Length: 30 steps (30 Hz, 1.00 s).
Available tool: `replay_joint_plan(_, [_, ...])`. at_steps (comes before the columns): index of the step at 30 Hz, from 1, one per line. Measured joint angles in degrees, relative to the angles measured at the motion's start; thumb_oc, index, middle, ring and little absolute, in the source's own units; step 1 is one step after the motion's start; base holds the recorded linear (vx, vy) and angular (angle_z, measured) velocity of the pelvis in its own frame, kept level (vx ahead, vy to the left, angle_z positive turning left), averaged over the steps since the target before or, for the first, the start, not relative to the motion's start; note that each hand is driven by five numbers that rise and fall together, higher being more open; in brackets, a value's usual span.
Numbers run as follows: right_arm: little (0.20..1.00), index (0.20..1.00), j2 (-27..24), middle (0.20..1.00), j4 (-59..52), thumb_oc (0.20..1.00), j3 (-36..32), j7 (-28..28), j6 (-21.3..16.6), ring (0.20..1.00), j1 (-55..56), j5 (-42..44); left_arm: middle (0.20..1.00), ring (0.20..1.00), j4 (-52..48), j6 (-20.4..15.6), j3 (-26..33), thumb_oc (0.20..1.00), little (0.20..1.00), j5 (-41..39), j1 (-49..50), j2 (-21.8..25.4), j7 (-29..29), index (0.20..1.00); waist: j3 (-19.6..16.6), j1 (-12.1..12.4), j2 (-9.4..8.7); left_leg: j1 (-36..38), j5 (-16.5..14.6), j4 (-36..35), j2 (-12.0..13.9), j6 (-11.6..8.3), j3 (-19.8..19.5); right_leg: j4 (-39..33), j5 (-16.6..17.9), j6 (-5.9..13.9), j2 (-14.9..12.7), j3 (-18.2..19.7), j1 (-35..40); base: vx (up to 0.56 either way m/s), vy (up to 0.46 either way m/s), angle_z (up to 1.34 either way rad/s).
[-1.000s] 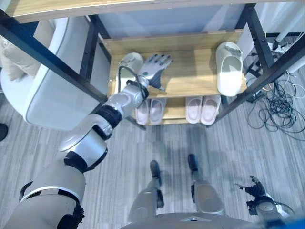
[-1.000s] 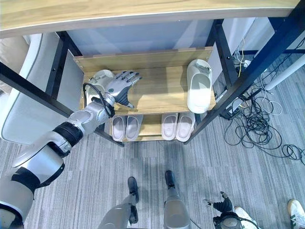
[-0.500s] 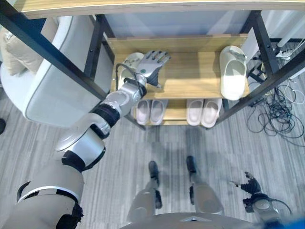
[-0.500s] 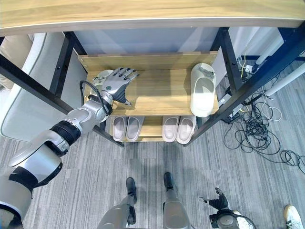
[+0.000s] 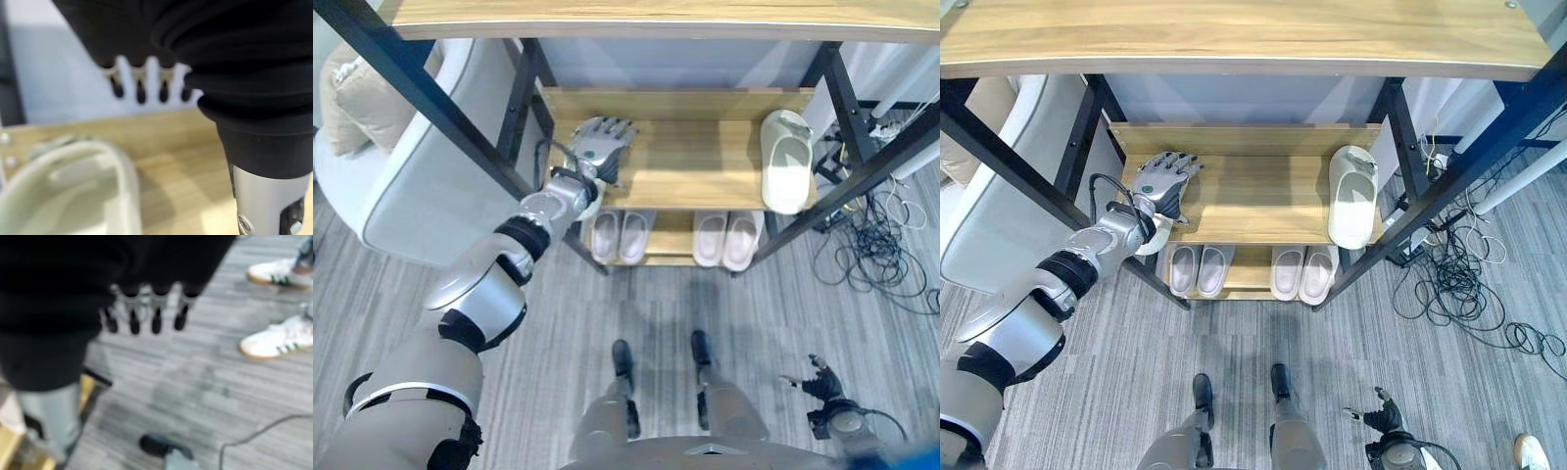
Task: Arrange the slippers neatly on the shoe rack.
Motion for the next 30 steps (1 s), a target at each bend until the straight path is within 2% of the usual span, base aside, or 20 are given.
replay_joint_plan(10, [1.0,1.0,0.1,1.0,0.8,1.0,0.8,-0.6,-0.1,1.0,-0.3,0.0,1.0,1.0,-0.1,-0.1,-2.1,1.0,1.0,0.0,-0.2,0.4,0.1,1.0,-0.7,0.2,-0.23,-2.1,0.8,0.0,-0.1,0.49,-0.1,0.0,0.5,-0.16,0.2,-0.1,-2.0,0.0,0.0,0.0])
replay_joint_plan(24, [1.0,1.0,0.1,1.0,2.1,1.0,1.8,-1.1,0.0,1.0,-1.1,0.0,1.0,1.0,3.9,0.0,-2.6,1.0,1.0,-0.5,-5.1,1.5,0.1,1.0,-0.2,0.3,-0.55,-5.0,1.1,0.0,0.3,-0.23,-0.3,0.0,0.5,0.05,0.3,-0.2,-4.9,0.0,0.0,0.0])
replay_joint_plan(30, [1.0,1.0,0.1,1.0,2.1,1.0,2.1,-1.1,-0.1,1.0,-2.6,0.0,1.0,1.0,4.0,0.5,-3.1,1.0,1.0,-0.5,-7.6,1.8,0.1,1.0,1.9,0.4,-0.59,-5.9,1.5,0.0,0.2,0.02,-0.4,0.0,1.0,-0.13,0.4,-0.4,-5.7,0.0,0.0,0.0])
